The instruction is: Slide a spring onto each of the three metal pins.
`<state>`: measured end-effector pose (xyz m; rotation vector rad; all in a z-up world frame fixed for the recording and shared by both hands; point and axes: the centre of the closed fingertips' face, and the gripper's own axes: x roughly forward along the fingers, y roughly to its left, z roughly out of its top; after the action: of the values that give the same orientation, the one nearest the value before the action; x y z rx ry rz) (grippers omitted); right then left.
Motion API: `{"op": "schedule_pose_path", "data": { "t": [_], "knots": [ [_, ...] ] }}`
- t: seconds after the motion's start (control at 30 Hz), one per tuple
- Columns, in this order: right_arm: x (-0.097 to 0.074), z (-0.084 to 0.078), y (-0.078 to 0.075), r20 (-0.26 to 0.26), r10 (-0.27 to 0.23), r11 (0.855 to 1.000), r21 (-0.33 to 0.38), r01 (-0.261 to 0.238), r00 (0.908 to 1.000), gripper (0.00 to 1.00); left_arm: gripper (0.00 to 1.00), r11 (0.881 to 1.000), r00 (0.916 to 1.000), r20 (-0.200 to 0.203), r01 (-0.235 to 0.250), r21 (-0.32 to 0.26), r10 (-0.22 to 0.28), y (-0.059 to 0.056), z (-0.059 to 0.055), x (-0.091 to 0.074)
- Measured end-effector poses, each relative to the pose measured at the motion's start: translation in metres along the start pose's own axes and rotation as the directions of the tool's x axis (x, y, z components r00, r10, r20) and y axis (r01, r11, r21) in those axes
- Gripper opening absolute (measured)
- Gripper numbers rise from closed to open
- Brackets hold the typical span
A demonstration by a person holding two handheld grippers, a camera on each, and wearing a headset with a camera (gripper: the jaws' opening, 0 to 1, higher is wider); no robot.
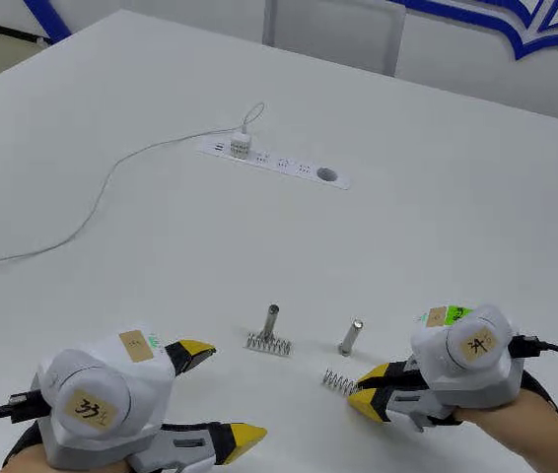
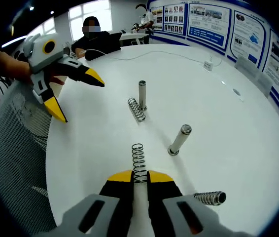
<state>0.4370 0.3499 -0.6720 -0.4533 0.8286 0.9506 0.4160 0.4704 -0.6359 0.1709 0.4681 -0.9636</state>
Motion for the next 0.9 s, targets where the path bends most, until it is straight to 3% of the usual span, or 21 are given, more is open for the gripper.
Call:
{"op": "schedule_pose_path", "data": {
  "t": [0.33,0.47,0.57,0.7,0.9],
  "knots": [
    [-0.022,0.013,0.009,0.029,-0.028,0.998,-0.063,0.03,0.9992,0.11,0.62,0.999,0.999,0.025,0.036,0.037,-0.037,-0.011,0.009,0.001],
    [-0.034,0.021,0.014,0.05,-0.038,0.995,-0.087,0.042,0.998,0.11,0.61,0.999,0.9968,0.067,0.043,0.023,-0.044,-0.013,0.02,0.001],
    [-0.042,0.028,0.019,0.061,-0.037,0.992,-0.119,0.044,0.9974,0.11,0.59,0.998,0.9962,0.067,0.054,0.023,-0.055,-0.017,0.021,0.004],
    [-0.05,0.039,0.028,0.074,-0.033,0.985,-0.168,0.045,0.9967,0.11,0.58,0.993,0.9935,0.054,0.097,0.065,-0.1,-0.03,0.023,0.007],
    [-0.054,0.051,0.044,0.088,-0.018,0.972,-0.232,0.038,0.9959,0.11,0.58,0.984,0.9883,0.068,0.128,0.123,-0.137,-0.042,0.039,0.01]
  ]
}}
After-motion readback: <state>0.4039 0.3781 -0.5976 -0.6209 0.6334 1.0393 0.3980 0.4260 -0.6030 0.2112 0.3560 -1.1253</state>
